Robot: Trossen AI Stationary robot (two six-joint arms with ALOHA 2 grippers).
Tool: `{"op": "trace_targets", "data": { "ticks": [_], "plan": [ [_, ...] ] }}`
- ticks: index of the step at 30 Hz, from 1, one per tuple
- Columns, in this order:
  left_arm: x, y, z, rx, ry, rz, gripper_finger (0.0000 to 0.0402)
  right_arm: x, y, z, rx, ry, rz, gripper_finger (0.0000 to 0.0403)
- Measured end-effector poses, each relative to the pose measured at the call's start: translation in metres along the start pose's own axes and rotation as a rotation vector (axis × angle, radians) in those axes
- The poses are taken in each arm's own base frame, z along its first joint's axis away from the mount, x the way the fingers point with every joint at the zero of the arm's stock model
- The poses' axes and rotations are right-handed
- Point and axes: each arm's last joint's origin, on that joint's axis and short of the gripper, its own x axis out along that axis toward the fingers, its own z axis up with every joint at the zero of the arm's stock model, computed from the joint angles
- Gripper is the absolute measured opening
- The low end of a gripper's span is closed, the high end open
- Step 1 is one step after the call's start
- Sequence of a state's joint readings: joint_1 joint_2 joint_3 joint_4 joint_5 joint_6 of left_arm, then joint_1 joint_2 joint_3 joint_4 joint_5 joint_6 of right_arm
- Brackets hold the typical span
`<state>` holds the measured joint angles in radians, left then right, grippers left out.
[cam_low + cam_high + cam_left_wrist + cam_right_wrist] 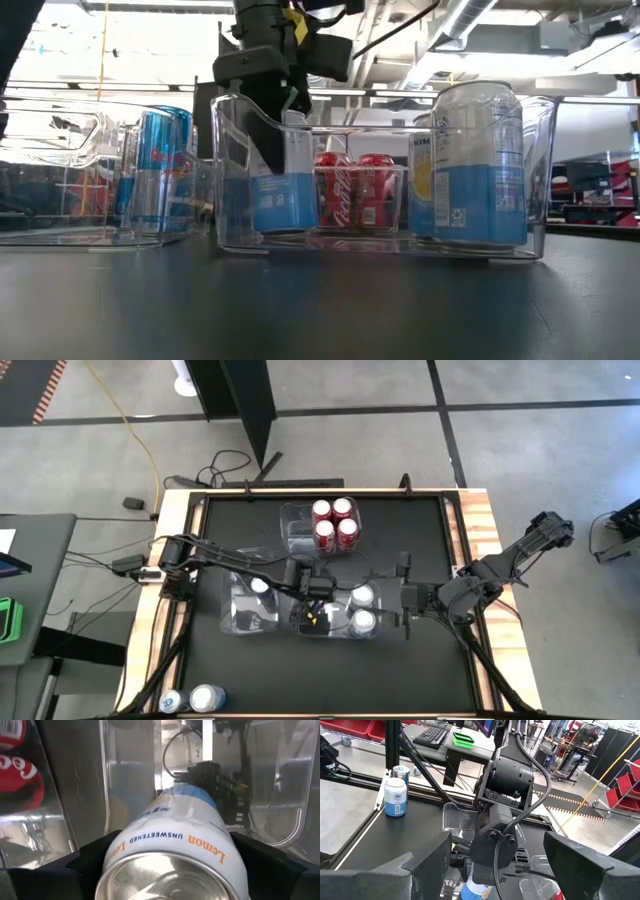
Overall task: Sort soda cans
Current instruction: Put the blue-white soda can into the bottom transparent bin
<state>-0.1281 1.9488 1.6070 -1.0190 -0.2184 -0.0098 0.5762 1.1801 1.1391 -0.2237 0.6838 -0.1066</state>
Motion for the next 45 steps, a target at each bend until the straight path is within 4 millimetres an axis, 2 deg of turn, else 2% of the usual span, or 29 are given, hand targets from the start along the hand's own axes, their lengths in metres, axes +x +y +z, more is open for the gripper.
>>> {"op": "trace_targets", "data": {
  "ticks": [16, 33, 45],
  "plan": [
    [0.002, 0.008, -0.003, -0.075, 0.03, 0.012, 0.0356, 0.0, 0.0, 0.0, -0.007, 0.0, 0.001, 0.0332],
    [-0.019, 0.012, -0.003, -0.07, -0.058, 0.002, 0.0357, 0.0, 0.0, 0.0, -0.015, 0.0, 0.001, 0.0332],
    [-0.06, 0.023, -0.009, -0.105, -0.2, 0.06, 0.0357, 0.0, 0.0, 0.006, -0.084, -0.053, -0.003, 0.0332]
  ]
}}
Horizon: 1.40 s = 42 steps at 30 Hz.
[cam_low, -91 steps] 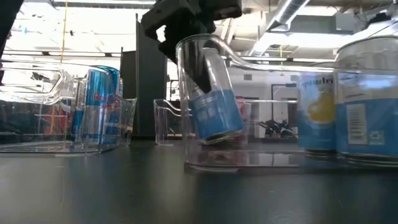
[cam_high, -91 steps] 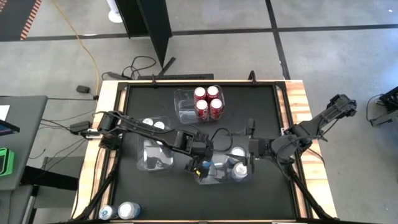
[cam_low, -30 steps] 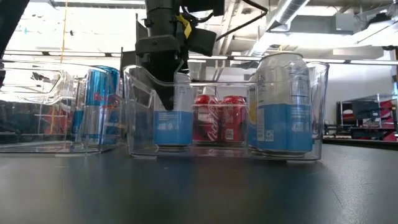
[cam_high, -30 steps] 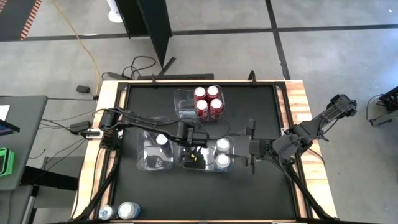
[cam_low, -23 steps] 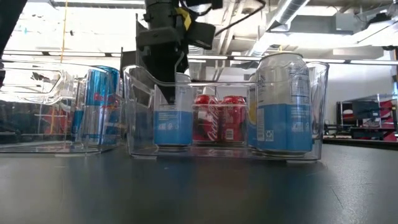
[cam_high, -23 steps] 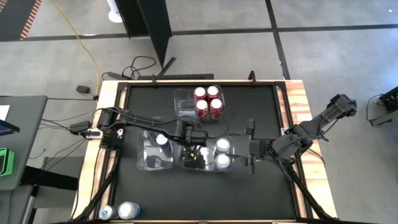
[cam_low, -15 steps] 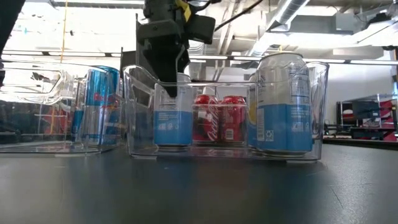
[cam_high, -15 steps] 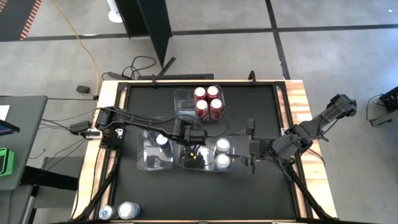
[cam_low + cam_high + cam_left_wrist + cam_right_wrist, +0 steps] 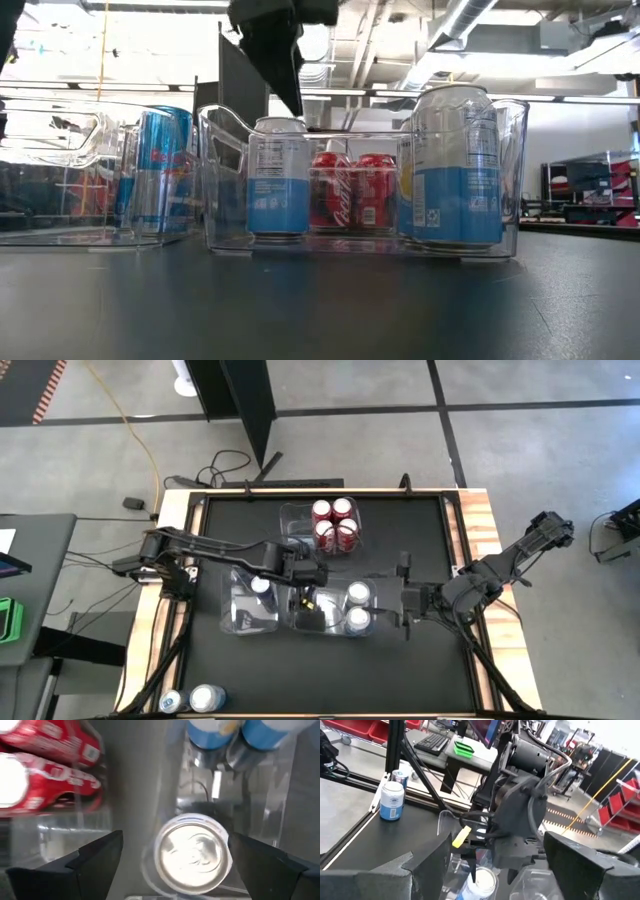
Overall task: Sort soda cans
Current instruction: Put the blue-white soda can into the bottom transparent bin
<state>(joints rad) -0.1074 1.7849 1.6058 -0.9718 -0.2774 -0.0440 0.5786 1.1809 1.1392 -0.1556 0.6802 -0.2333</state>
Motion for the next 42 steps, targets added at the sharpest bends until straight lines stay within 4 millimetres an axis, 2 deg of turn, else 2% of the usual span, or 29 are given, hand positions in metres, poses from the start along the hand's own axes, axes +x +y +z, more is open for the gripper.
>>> {"op": "trace_targets", "data": {
  "ticks": [8, 13, 18, 22, 28, 34, 42],
  "plan": [
    [-0.034, 0.012, -0.006, -0.037, -0.072, 0.075, 0.0357, -0.004, 0.003, 0.01, -0.08, -0.086, -0.001, 0.0332],
    [-0.065, 0.02, -0.024, -0.1, -0.144, 0.12, 0.0357, -0.002, 0.0, 0.009, -0.082, -0.08, -0.013, 0.0332],
    [-0.109, 0.024, -0.057, -0.184, -0.268, 0.152, 0.0357, 0.003, -0.005, 0.007, -0.072, -0.071, -0.012, 0.0332],
    [-0.135, 0.02, -0.089, -0.248, -0.367, 0.136, 0.0357, 0.014, -0.008, 0.003, -0.056, -0.062, 0.011, 0.0332],
    [-0.153, 0.003, -0.127, -0.293, -0.47, 0.014, 0.0357, 0.046, -0.012, -0.011, -0.029, -0.025, 0.043, 0.0332],
    [-0.155, -0.026, -0.144, -0.202, -0.48, -0.112, 0.0357, 0.088, -0.007, -0.023, 0.012, -0.082, 0.095, 0.0332],
    [-0.173, -0.064, -0.162, -0.035, -0.375, -0.535, 0.0357, 0.121, 0.01, -0.022, 0.087, -0.06, 0.108, 0.0332]
  ]
}}
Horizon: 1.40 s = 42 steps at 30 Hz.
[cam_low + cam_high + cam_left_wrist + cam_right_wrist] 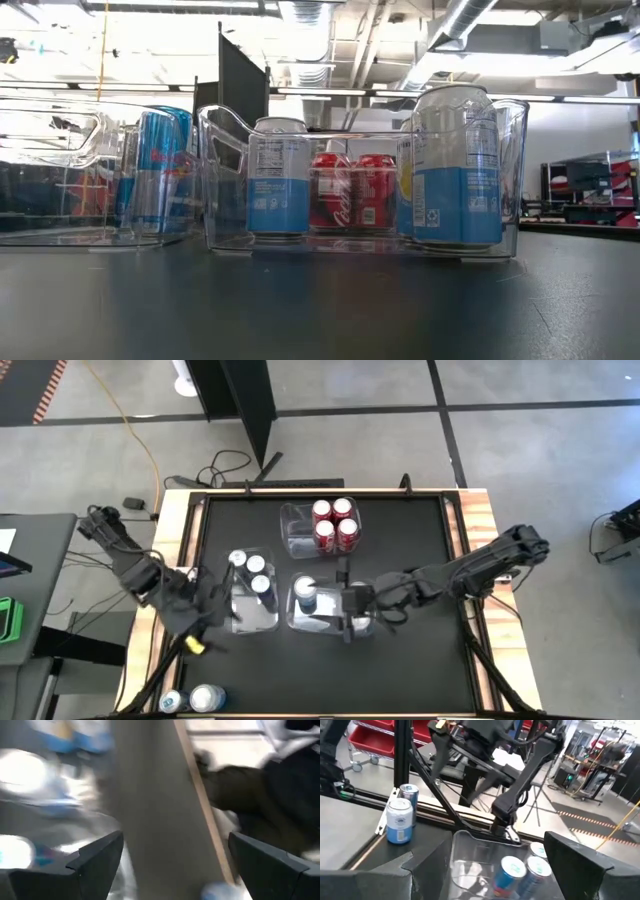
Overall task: Sort soda cans
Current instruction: Put the blue-white soda can into the bottom transparent bin
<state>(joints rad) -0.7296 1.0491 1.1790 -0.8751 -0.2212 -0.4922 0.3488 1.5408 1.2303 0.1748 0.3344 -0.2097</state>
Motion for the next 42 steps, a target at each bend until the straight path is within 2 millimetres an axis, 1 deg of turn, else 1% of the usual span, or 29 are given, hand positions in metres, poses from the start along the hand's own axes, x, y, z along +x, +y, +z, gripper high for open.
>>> {"op": "trace_targets", "data": {
  "ticks": [2, 5, 8, 11, 17, 21, 24, 29, 33, 42],
  "plan": [
    [0.001, -0.012, -0.005, 0.002, 0.037, -0.068, 0.0357, 0.005, 0.005, 0.0, 0.019, 0.007, 0.01, 0.0332],
    [0.006, -0.027, -0.013, -0.014, 0.096, -0.119, 0.0357, 0.011, 0.014, 0.002, 0.044, 0.004, 0.024, 0.0332],
    [0.014, -0.038, -0.02, -0.119, 0.17, -0.131, 0.0357, 0.016, 0.022, 0.006, 0.073, -0.006, 0.039, 0.0332],
    [0.024, -0.051, -0.032, -0.237, 0.311, -0.147, 0.0357, 0.02, 0.032, 0.008, 0.081, -0.011, 0.057, 0.0332],
    [0.042, -0.077, -0.052, -0.401, 0.511, -0.129, 0.0357, 0.026, 0.048, 0.011, 0.078, -0.099, 0.074, 0.0332],
    [0.046, -0.086, -0.055, -0.451, 0.572, -0.071, 0.0357, 0.027, 0.054, 0.011, 0.064, -0.121, 0.08, 0.0332],
    [0.048, -0.092, -0.056, -0.458, 0.609, -0.008, 0.0357, 0.026, 0.054, 0.013, 0.075, -0.133, 0.078, 0.0332],
    [0.063, -0.101, -0.062, -0.427, 0.662, 0.08, 0.0357, 0.023, 0.06, 0.014, 0.07, -0.142, 0.093, 0.0332],
    [0.075, -0.109, -0.065, -0.403, 0.692, 0.095, 0.0357, 0.023, 0.062, 0.014, 0.067, -0.14, 0.097, 0.0332],
    [0.091, -0.115, -0.07, -0.395, 0.707, 0.132, 0.0357, 0.023, 0.061, 0.014, 0.056, -0.137, 0.09, 0.0332]
  ]
}}
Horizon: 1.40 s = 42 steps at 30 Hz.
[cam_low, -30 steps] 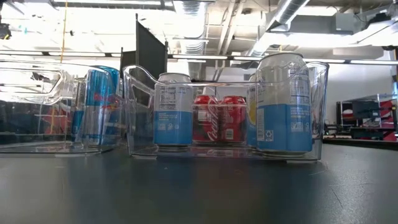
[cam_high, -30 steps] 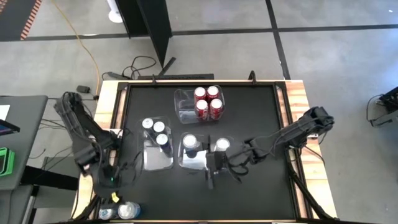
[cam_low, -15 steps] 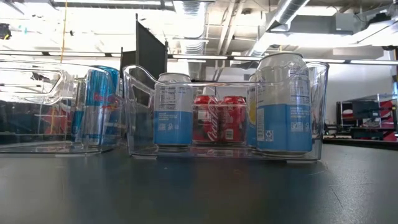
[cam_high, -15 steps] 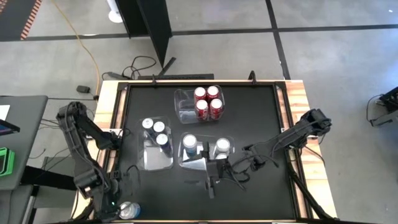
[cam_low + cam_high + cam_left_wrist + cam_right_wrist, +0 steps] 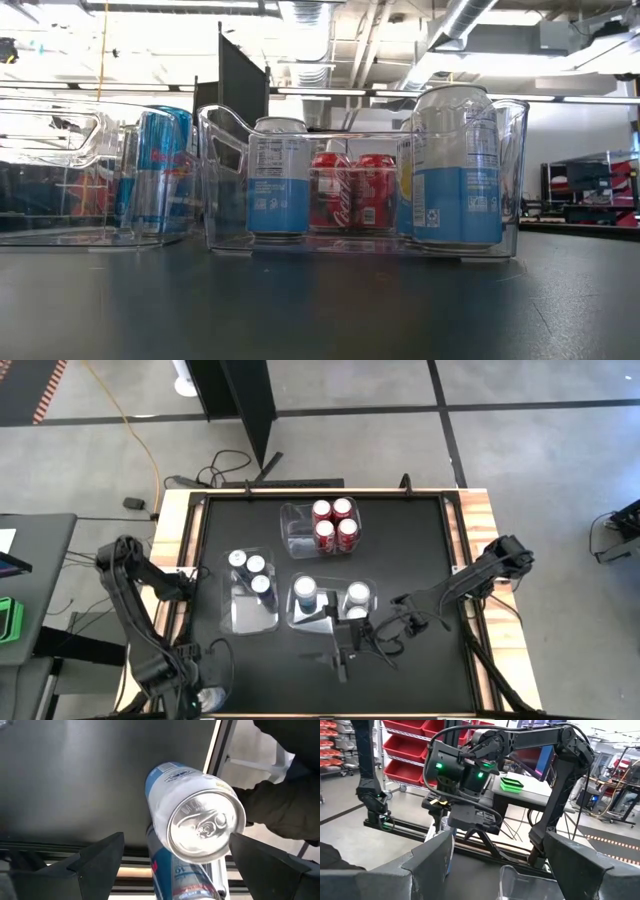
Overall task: Sort soda cans
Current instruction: Put the blue-white soda can into the bottom transparent bin
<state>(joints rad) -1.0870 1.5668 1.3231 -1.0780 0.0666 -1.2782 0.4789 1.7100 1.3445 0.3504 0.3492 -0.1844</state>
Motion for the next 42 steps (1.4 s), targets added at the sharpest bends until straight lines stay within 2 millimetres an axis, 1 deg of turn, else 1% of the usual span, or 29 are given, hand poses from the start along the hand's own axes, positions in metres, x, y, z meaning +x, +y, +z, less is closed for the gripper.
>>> {"op": "trace_targets", "data": {
  "ticks": [18, 24, 30, 34, 42],
  "plan": [
    [0.0015, -0.0082, 0.0033, -0.048, -0.044, -0.071, 0.0357, 0.0, 0.0003, -0.0029, -0.017, 0.027, 0.007, 0.0332],
    [0.002, -0.0076, 0.0036, -0.073, -0.056, -0.063, 0.0357, 0.0, 0.0004, -0.0034, -0.019, 0.032, 0.008, 0.0332],
    [0.0074, -0.006, 0.0022, -0.085, -0.056, -0.059, 0.0358, 0.0, 0.0005, -0.0041, -0.021, 0.039, 0.01, 0.0332],
    [0.0107, -0.0041, 0.0012, -0.088, -0.051, -0.048, 0.0368, 0.0, 0.0007, -0.0048, -0.024, 0.046, 0.012, 0.0332],
    [0.011, -0.0038, 0.0008, -0.086, -0.057, -0.043, 0.0398, 0.0, 0.0007, -0.0048, -0.024, 0.046, 0.013, 0.0332]
  ]
}}
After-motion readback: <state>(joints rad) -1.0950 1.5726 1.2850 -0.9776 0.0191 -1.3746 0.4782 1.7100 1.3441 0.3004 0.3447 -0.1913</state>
